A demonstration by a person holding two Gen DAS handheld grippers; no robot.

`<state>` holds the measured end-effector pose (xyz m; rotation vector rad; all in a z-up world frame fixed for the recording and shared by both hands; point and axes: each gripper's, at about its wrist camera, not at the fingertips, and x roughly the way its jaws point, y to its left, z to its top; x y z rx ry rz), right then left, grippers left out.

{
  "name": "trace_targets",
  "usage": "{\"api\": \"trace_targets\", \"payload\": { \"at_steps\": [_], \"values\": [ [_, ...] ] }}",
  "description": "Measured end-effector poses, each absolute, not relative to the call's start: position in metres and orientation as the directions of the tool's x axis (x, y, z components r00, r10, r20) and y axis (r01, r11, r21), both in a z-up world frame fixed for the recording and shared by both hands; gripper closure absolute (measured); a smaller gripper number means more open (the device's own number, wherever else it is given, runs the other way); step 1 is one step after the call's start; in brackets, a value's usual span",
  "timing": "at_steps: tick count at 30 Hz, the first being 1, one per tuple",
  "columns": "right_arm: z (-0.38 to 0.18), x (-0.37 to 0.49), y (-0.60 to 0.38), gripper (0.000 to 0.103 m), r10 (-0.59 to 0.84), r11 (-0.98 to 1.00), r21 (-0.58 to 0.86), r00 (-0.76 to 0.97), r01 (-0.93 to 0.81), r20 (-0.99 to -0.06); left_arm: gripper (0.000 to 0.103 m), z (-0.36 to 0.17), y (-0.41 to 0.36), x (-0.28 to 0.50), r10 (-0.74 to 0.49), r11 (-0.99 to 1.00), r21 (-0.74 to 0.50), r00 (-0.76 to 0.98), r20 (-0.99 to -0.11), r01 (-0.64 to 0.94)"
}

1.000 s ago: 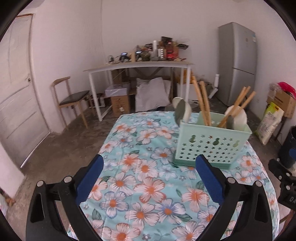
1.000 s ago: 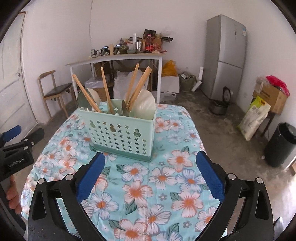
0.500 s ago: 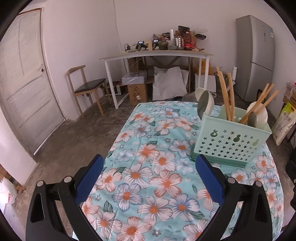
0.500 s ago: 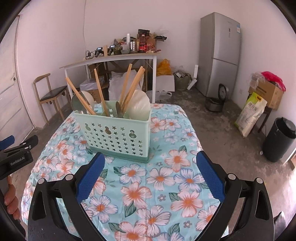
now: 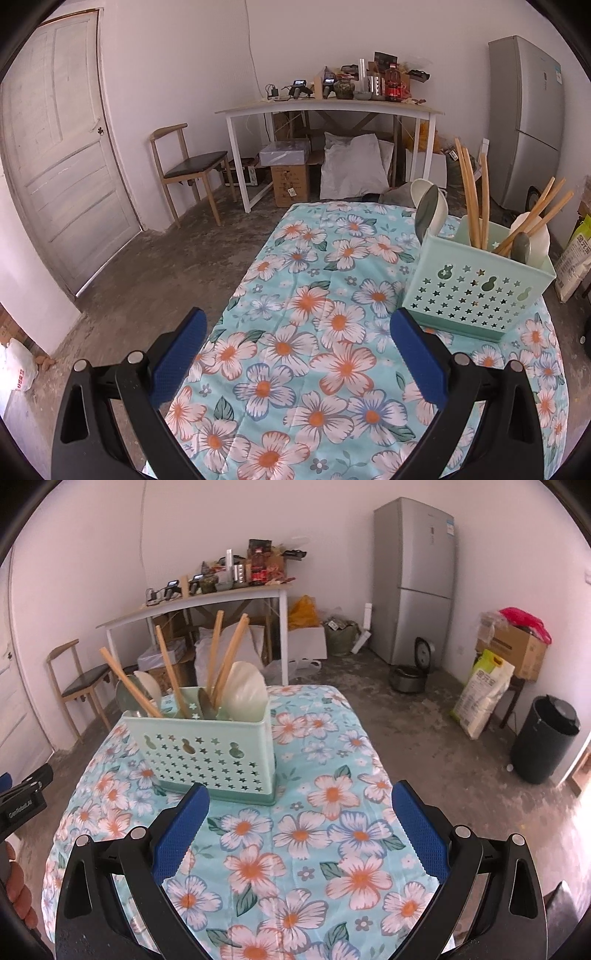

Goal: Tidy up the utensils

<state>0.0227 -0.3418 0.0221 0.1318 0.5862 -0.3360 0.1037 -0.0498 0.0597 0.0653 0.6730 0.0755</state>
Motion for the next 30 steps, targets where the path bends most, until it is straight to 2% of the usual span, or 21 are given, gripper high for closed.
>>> {"api": "trace_targets", "payload": {
  "at_steps": [30],
  "values": [
    [0.0208,0.0226,-0.3410,0.008,-0.281,0.936,0.016,0.775,0.352,-0.565,0.006,0.0551,-0.0536,0.1042,0.085,0.996,0.083,0.761,-0.643,-0.041]
  ]
}}
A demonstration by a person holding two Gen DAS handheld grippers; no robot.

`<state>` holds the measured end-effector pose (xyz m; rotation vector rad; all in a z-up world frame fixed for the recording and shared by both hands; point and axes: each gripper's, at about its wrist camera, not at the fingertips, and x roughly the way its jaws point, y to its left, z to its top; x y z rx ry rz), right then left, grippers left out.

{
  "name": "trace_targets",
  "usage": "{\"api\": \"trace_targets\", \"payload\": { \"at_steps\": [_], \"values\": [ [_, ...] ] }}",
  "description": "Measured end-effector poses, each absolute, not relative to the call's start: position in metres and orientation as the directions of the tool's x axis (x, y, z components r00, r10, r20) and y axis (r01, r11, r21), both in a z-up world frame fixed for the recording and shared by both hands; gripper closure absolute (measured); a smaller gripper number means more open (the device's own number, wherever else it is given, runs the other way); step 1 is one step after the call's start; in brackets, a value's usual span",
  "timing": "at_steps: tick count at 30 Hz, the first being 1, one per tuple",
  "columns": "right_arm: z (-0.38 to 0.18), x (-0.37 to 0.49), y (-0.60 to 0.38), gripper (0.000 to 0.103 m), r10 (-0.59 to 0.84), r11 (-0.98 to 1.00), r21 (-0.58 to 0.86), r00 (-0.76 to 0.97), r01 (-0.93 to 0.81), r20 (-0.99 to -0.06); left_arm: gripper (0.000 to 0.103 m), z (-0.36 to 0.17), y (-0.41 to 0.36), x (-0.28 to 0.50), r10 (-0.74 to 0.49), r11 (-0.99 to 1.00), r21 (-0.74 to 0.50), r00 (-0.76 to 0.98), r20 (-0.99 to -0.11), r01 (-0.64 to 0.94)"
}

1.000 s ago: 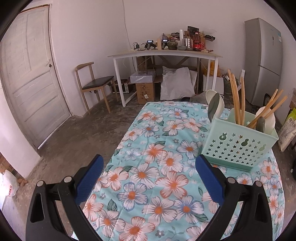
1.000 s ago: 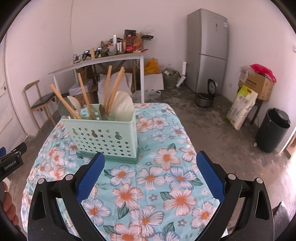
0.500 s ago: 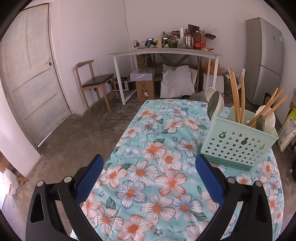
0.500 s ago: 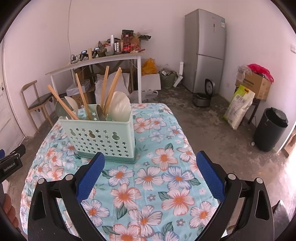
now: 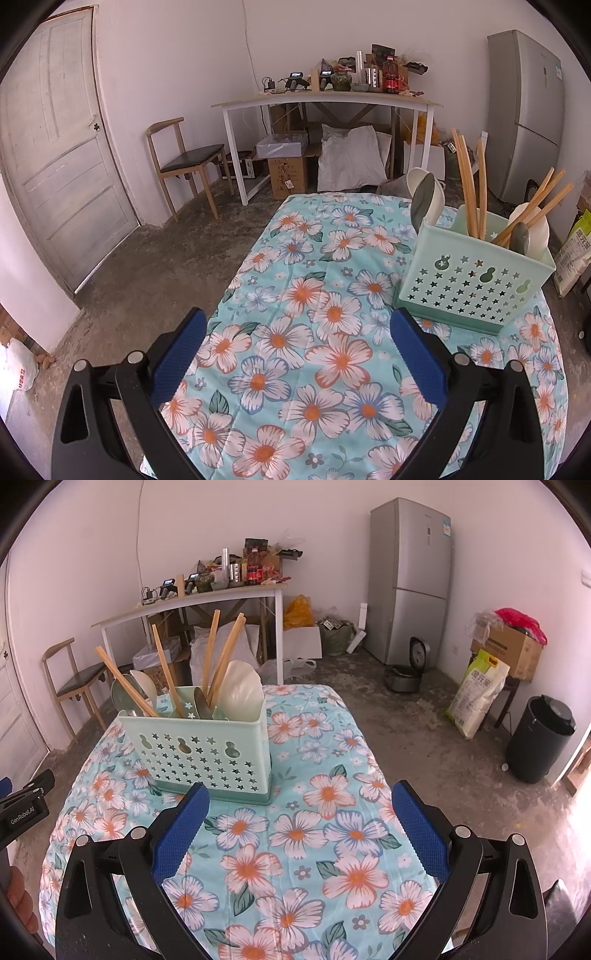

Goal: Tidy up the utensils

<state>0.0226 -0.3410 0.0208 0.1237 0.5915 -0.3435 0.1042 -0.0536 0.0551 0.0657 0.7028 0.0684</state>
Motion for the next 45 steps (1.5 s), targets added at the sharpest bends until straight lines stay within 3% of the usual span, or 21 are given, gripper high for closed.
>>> {"api": "trace_targets", "payload": {
  "at_steps": [45],
  "values": [
    [0.0244,0.0241,-0.3396,0.008,-0.274,0.940,0.011,0.777,0.340,-0.567,0.006,0.0543,-0.0546,0.1058,0.082,0.996,0.086,0.759,-0.646,-0.035]
  ]
}}
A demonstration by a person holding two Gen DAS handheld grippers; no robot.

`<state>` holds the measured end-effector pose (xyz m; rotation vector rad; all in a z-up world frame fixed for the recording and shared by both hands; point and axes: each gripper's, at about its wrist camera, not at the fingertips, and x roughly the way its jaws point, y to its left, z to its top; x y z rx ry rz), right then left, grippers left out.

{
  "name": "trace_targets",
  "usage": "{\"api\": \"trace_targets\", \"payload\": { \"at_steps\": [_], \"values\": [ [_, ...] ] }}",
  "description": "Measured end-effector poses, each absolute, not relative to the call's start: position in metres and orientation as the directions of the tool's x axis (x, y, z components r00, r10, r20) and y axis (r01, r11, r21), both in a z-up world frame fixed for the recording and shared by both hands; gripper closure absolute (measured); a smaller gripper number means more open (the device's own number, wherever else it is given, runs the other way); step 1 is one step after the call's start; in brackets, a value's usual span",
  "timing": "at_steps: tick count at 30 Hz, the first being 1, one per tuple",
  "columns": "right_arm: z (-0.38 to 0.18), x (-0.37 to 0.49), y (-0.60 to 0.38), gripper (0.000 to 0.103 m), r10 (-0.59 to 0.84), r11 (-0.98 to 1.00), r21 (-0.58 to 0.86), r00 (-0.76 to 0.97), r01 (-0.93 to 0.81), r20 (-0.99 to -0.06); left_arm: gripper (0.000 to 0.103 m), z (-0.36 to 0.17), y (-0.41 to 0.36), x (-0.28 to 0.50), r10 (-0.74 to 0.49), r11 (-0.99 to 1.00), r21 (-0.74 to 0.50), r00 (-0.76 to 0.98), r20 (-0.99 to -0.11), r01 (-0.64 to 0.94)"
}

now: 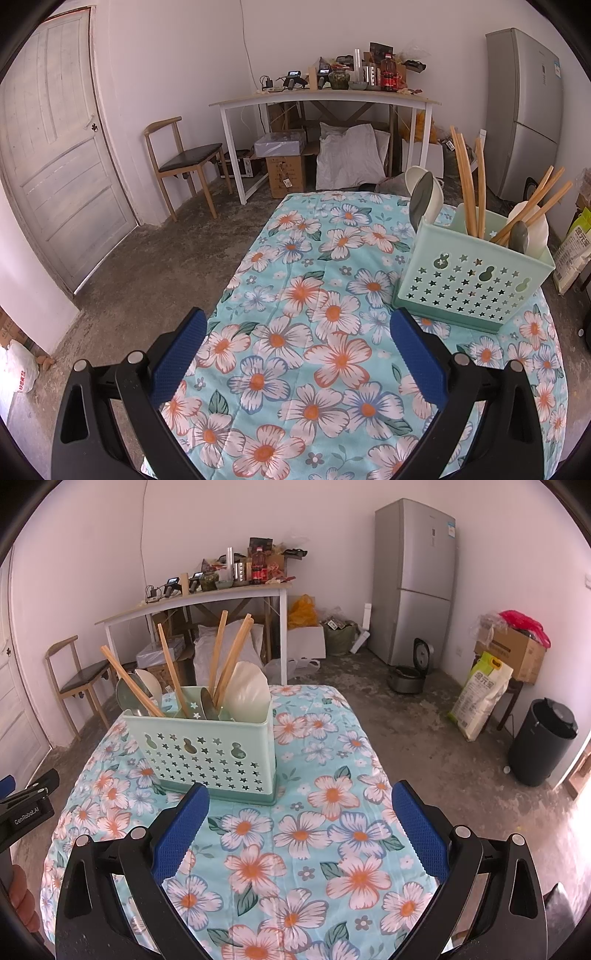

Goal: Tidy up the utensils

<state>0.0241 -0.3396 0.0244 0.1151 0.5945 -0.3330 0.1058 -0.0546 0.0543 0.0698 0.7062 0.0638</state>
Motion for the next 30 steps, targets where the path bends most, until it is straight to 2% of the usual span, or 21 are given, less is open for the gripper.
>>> {"api": "trace_targets", "payload": {
  "at_steps": [30],
  "values": [
    [0.0252,0.0250,-0.3388,0.008,-0.271,0.941,0.013,0.776,0.337,-0.569,0.006,0.0519,-0.0547,0.1053,0.078,0.996,0.088,0.757,-0.648,-0.028]
  ]
}}
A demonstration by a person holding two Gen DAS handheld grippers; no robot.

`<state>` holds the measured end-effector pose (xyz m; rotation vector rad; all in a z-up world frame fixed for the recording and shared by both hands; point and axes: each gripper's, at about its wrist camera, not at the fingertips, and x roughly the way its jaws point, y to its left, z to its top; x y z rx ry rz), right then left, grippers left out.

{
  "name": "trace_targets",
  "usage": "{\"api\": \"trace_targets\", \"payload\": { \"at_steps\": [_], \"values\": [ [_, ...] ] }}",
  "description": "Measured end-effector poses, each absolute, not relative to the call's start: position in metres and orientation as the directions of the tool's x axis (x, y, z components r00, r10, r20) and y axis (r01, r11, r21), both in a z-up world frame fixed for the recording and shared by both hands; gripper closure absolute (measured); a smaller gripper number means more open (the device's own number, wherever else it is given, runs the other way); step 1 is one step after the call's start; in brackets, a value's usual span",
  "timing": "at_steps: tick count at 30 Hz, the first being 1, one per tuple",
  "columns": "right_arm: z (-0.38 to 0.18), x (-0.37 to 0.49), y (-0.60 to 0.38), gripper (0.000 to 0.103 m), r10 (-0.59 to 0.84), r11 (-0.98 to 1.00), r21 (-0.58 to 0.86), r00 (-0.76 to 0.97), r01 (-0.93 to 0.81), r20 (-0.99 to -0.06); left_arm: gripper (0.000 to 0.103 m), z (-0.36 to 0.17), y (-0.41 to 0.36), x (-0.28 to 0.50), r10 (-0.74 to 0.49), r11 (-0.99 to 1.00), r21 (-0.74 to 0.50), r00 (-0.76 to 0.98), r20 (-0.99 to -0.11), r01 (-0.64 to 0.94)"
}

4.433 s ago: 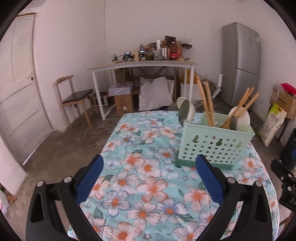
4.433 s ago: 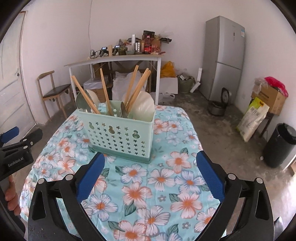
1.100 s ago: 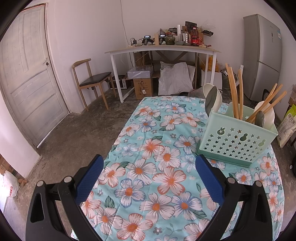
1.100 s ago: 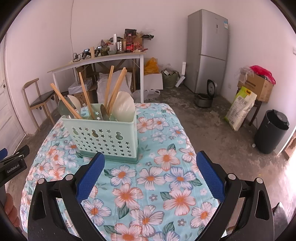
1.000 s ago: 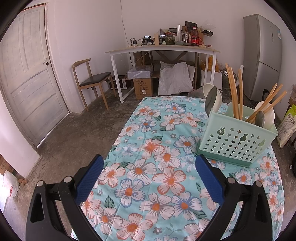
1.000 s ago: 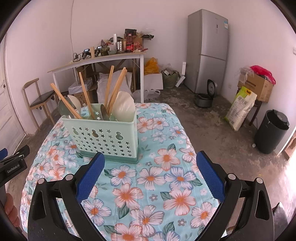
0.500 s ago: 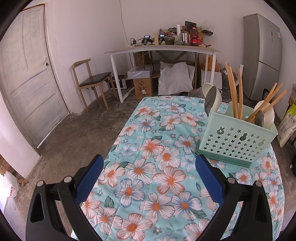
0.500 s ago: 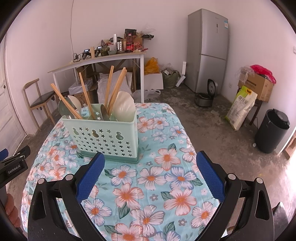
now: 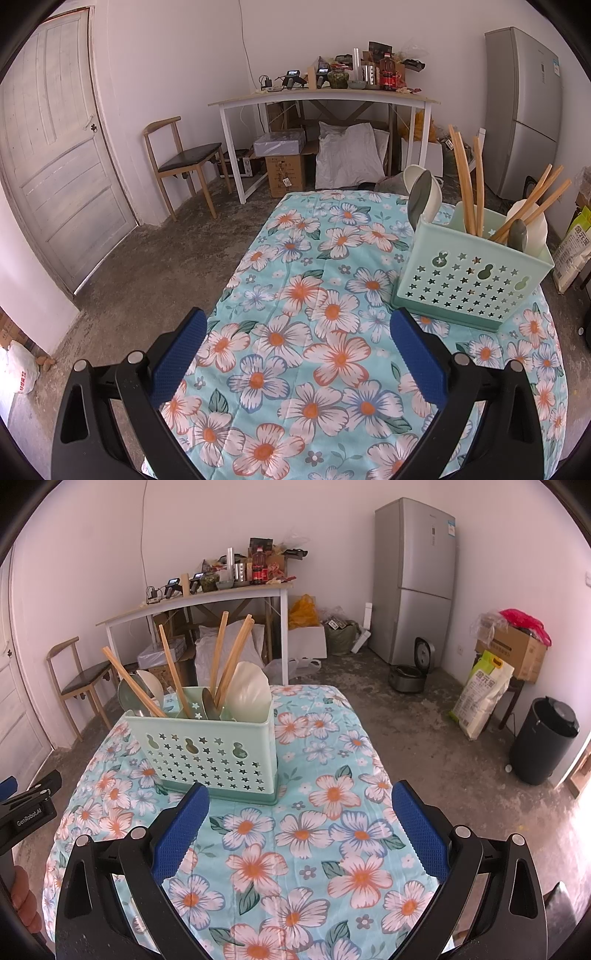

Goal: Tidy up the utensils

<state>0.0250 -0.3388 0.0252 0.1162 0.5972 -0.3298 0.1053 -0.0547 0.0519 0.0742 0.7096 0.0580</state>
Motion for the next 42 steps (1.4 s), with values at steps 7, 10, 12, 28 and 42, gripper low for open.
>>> {"api": "trace_targets", "payload": {
  "at_steps": [7,10,12,28,42],
  "values": [
    [0.0249,0.0255,-0.3372,0.008,-0.269,0.942,0.012,0.777,0.335,-0.570,0.006,0.0510,-0.0538,0.1049,0.078,0.996,0.087,0.753,-0.653,-0.027],
    [0.0247,0.0255,-0.3371,0.008,-0.267,0.943,0.014,0.777,0.334,-0.571,0.006,0.0512,-0.0539,0.1048,0.078,0.996,0.087,0.753,-0.654,-0.027],
    [0.0242,0.0257,-0.3370,0.008,-0.267,0.943,0.014,0.777,0.334,-0.571,0.006,0.0512,-0.0540,0.1050,0.078,0.996,0.087,0.752,-0.654,-0.027],
    [0.0220,0.0259,-0.3349,0.008,-0.259,0.945,0.018,0.777,0.328,-0.573,0.006,0.0466,-0.0530,0.1062,0.074,0.996,0.086,0.745,-0.663,-0.022],
    [0.0204,0.0250,-0.3341,0.008,-0.251,0.947,0.021,0.779,0.321,-0.575,0.006,0.0473,-0.0527,0.1070,0.071,0.996,0.086,0.744,-0.664,-0.019]
  ]
}}
